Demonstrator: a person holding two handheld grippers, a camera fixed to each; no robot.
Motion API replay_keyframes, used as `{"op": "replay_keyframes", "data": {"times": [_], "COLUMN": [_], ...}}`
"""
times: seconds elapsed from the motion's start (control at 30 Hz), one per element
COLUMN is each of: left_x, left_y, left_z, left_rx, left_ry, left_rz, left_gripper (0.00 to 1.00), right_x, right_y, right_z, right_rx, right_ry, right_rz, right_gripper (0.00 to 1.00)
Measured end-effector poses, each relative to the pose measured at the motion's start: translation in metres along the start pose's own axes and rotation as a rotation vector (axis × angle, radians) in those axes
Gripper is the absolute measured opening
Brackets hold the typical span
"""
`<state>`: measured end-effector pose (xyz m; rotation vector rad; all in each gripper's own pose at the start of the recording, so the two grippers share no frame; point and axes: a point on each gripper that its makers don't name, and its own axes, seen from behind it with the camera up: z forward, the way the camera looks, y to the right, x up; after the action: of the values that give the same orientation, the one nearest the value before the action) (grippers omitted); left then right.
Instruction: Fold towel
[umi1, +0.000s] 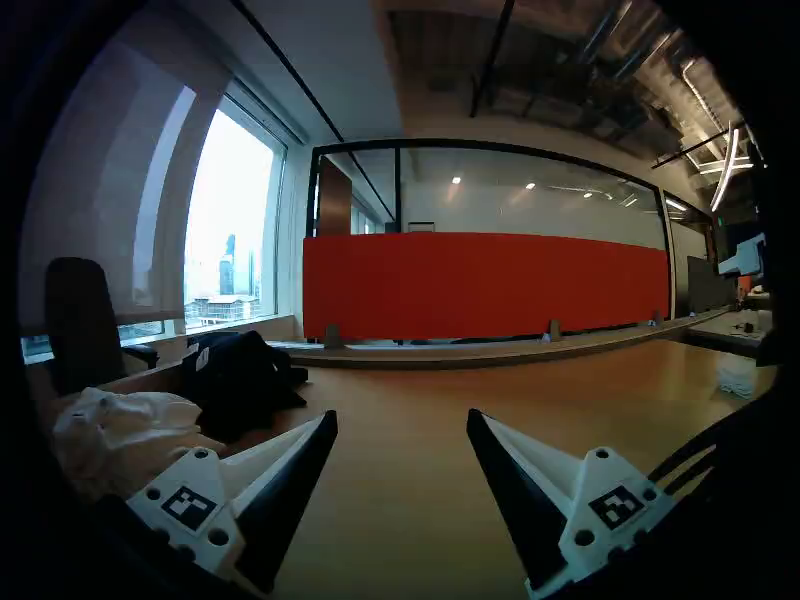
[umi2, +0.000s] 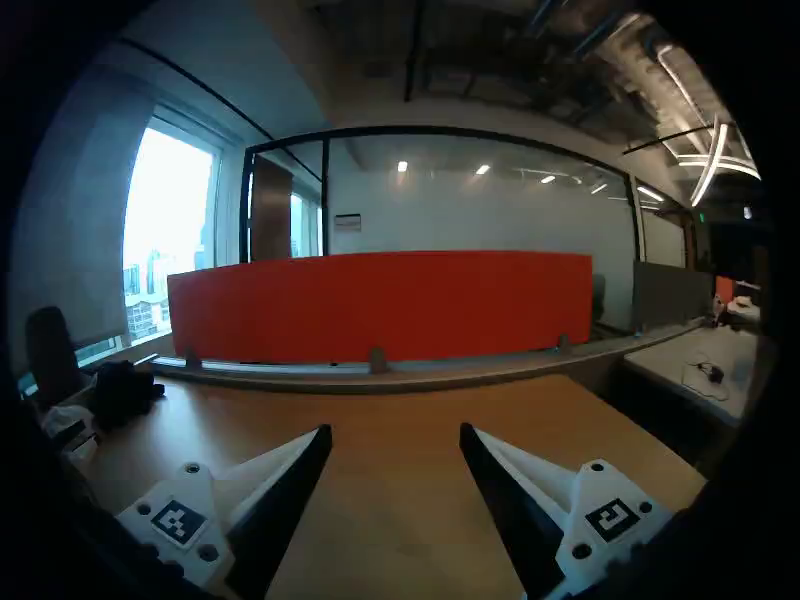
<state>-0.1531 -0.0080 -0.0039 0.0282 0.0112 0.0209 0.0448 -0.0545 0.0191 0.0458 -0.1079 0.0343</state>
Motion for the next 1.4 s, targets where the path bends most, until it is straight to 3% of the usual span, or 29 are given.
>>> {"op": "replay_keyframes", "data": {"times": [0.3,0.6,0.87,1.4], "left_x": [-0.001,-0.003,-0.003,-0.003], "left_y": [0.001,0.001,0.001,0.001], "left_z": [0.0,0.001,0.001,0.001], "left_rx": [0.0,0.0,0.0,0.0], "left_ry": [0.0,0.001,0.001,0.001], "left_rz": [-0.001,-0.001,-0.001,-0.001], "left_gripper": [0.96,0.96,0.96,0.96], "right_x": [0.017,0.019,-0.003,-0.066], "right_y": [0.026,0.031,0.048,0.054], "right_z": [-0.006,-0.007,-0.002,0.002], "right_rx": [-0.037,-0.02,-0.028,-0.018], "right_ry": [0.066,0.116,0.122,0.112], "right_rz": [-0.008,-0.029,-0.023,0.025], "right_gripper": [0.99,0.99,0.99,0.99]}}
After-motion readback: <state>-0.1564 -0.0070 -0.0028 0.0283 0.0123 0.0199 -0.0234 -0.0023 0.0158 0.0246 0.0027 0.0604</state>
